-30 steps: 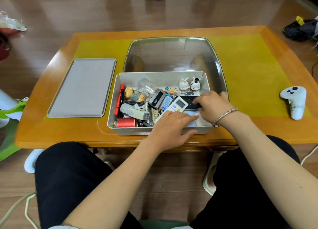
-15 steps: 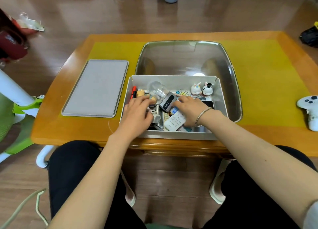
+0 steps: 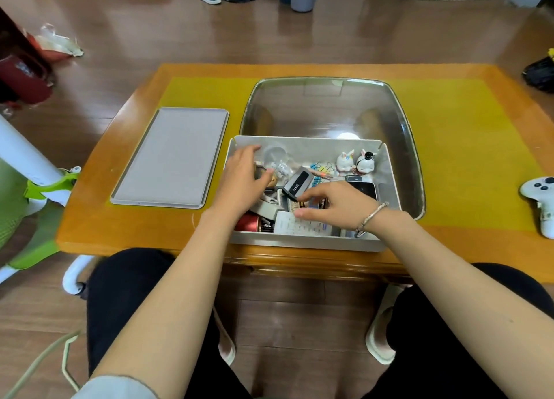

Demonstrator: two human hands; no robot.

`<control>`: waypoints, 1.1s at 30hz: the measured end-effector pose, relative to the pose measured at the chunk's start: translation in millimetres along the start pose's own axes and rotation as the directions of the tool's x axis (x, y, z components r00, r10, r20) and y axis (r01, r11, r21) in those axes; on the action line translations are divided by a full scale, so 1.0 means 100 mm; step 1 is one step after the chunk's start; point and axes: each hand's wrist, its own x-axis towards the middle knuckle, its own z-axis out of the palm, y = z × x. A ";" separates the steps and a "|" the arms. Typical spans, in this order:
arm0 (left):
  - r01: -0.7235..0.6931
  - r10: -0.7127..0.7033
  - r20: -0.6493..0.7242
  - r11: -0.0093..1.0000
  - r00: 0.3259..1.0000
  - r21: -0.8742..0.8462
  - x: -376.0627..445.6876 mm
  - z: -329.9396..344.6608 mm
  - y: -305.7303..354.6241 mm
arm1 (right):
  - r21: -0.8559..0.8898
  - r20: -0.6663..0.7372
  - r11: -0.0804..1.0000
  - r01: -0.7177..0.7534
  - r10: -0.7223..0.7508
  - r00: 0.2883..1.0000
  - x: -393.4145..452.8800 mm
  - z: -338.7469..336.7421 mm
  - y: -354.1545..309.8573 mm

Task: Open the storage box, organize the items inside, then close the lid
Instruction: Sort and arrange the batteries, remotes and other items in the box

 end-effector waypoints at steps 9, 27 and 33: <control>0.023 -0.059 0.093 0.936 0.994 0.352 0.37 0.38 0.17 | 0.091 -0.176 0.989 -0.119 0.134 0.975 0.06 -0.04 0.24; -0.104 0.112 -0.013 0.952 0.994 0.289 0.39 0.41 0.30 | 0.241 -0.325 0.948 -0.210 0.282 0.903 0.02 -0.14 0.36; -0.032 0.055 -0.195 0.992 0.979 0.119 0.12 0.10 0.14 | 0.163 -0.364 0.936 -0.313 0.352 0.862 0.16 -0.12 0.34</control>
